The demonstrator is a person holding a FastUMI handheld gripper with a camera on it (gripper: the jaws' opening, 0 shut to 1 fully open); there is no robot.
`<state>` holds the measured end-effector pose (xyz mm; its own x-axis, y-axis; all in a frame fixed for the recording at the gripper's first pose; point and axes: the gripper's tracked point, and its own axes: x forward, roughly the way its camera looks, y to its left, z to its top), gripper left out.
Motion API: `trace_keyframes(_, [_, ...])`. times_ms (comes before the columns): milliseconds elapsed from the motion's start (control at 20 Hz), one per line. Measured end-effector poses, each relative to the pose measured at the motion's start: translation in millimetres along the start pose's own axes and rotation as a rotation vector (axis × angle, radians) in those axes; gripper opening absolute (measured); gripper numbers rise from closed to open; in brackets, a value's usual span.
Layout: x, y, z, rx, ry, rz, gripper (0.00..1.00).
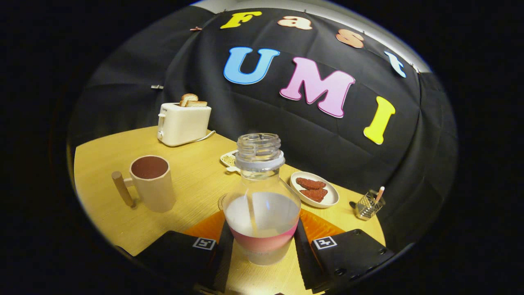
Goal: Take the bottle from table, then pour the juice into the cup, finally place the bottle on the coaster
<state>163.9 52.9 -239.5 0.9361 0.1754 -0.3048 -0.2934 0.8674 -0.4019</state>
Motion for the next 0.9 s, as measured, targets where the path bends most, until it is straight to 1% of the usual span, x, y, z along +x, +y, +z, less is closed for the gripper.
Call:
trace_keyframes(150, [1, 8, 14, -0.124, 0.01, -0.013, 0.71])
trace_keyframes(250, [4, 21, 17, -0.168, 0.033, 0.014, 0.7])
trace_keyframes(300, [5, 24, 20, -0.19, 0.039, 0.011, 0.71])
trace_keyframes(500, [14, 25, 33, -0.353, 0.057, -0.035, 0.71])
trace_keyframes(750, [22, 37, 42, -0.55, 0.065, -0.061, 0.7])
trace_keyframes(900, [22, 45, 53, -0.66, 0.039, -0.075, 0.7])
